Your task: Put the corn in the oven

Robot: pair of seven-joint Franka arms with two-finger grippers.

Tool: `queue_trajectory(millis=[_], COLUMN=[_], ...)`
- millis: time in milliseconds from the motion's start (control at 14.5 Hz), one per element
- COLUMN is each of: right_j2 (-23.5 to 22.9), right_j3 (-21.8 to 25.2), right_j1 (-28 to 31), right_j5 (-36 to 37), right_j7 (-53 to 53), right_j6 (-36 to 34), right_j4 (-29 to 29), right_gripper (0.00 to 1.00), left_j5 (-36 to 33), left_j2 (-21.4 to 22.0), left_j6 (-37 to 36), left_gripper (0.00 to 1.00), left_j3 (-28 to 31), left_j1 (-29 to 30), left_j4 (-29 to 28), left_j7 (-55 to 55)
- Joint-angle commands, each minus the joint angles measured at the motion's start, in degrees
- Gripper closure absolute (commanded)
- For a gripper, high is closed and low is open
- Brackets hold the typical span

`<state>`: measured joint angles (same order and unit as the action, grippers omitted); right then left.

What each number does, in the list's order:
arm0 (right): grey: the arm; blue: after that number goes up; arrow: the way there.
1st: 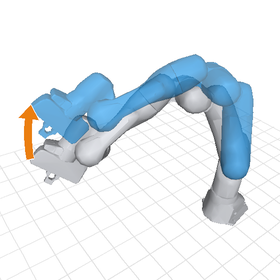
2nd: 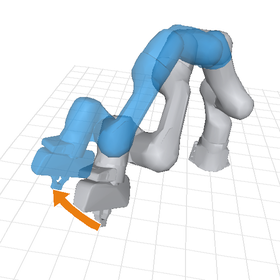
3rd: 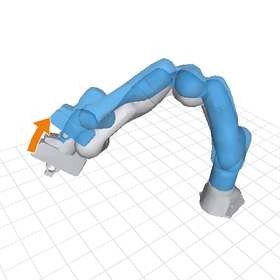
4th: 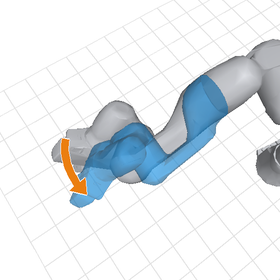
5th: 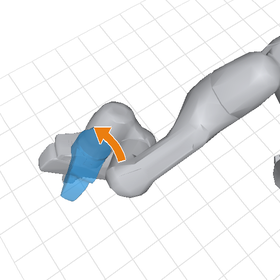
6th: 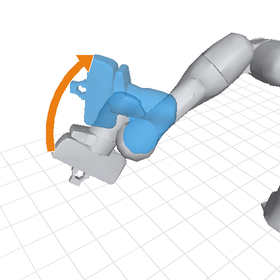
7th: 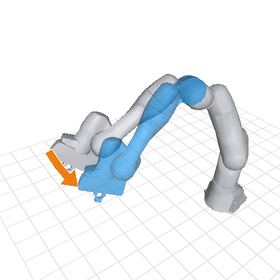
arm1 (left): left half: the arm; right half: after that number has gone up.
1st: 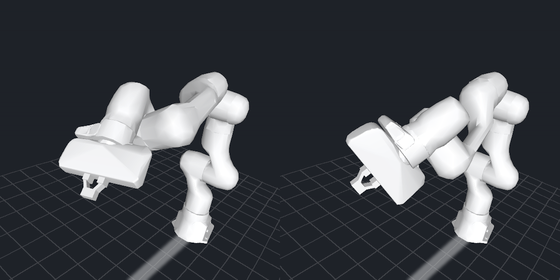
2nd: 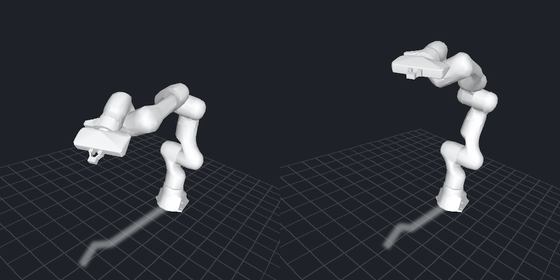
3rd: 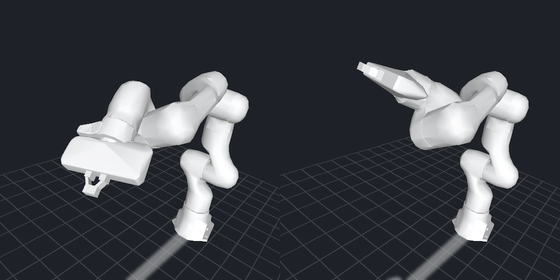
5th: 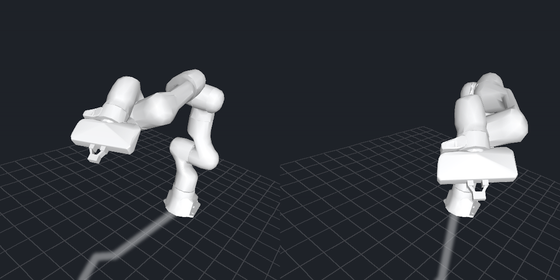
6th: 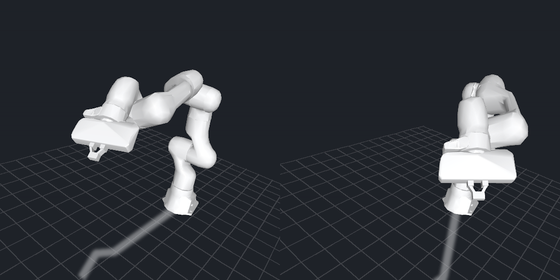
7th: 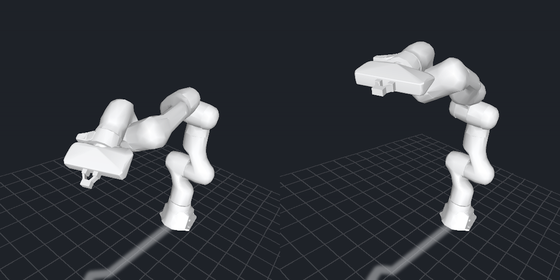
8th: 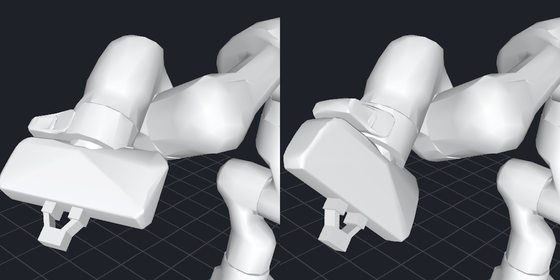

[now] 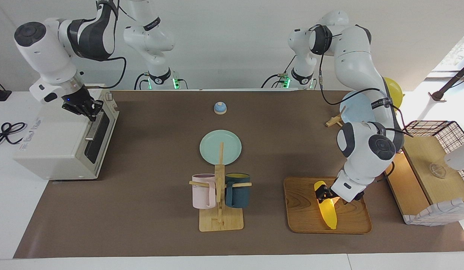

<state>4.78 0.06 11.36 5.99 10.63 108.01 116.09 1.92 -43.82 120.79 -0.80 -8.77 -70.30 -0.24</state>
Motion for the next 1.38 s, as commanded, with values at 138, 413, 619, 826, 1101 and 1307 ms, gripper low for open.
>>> queue_trajectory(millis=[138, 413, 619, 826, 1101, 1307], right_j2=[0.5, 0.5, 0.5, 0.1, -1.5, -2.9], right_j3=[-0.5, -0.6, -0.7, -0.7, -0.7, -0.7], right_j1=[0.5, 0.6, 0.0, -0.1, -1.6, -2.5], right_j5=[5.1, 5.0, 4.6, 2.9, 1.7, -0.7], right_j7=[2.4, 2.4, 1.8, 1.6, -1.0, -2.6], right_j6=[1.5, 1.5, 1.7, 3.4, 6.2, 10.5], right_j4=[2.1, 2.4, 3.0, 4.1, 5.2, 7.7], right_gripper=[1.0, 1.0, 1.0, 1.0, 1.0, 1.0], left_j5=[-1.1, -1.4, -0.8, 3.4, 7.3, 7.5], left_j2=[-0.4, 0.2, 0.5, 4.4, 15.4, 19.5], left_j6=[3.0, 4.5, 0.3, -8.2, -14.6, -20.2], left_gripper=[0.04, 0.19, 1.0, 1.0, 1.0, 1.0], left_j3=[0.5, 0.5, 0.5, 0.6, 0.7, 0.7], left_j1=[-1.2, -1.6, -1.3, -1.3, -3.4, -7.7], left_j4=[-2.3, -4.6, -3.4, -1.2, -6.2, -7.5], left_j7=[-0.6, -1.0, -1.0, -0.6, 3.3, 8.6])
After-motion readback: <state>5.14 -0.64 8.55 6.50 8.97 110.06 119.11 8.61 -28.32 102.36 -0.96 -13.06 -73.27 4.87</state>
